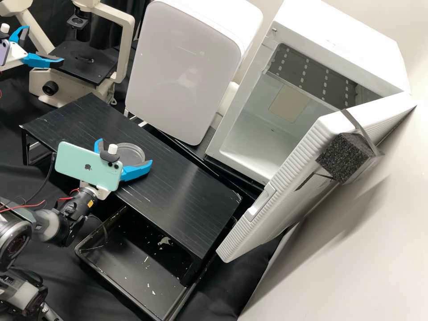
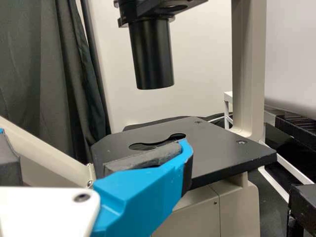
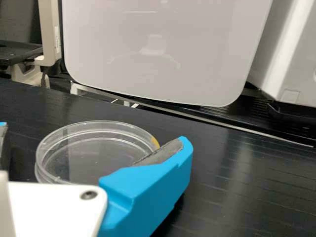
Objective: Place the petri dish in the incubator
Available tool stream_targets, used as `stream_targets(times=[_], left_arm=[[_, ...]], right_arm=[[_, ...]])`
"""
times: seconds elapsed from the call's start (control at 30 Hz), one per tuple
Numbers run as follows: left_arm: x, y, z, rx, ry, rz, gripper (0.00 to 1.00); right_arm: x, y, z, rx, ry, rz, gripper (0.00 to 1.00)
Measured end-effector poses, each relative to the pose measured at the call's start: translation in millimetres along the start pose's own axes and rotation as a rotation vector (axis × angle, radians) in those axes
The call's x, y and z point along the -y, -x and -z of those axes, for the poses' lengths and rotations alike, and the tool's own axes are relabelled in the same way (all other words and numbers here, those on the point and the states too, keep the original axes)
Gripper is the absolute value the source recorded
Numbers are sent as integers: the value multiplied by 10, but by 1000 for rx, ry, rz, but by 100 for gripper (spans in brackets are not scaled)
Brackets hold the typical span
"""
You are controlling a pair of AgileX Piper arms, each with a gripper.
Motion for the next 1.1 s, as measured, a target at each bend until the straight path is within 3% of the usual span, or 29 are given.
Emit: stream_targets(times=[0.37, 1.1], left_arm=[[0, 0, 0, 0, 0, 0, 100], [0, 0, 0, 0, 0, 0, 100]], right_arm=[[14, -2, 15, -16, 14, 15, 0], [31, -16, -15, -8, 9, 25, 0]])
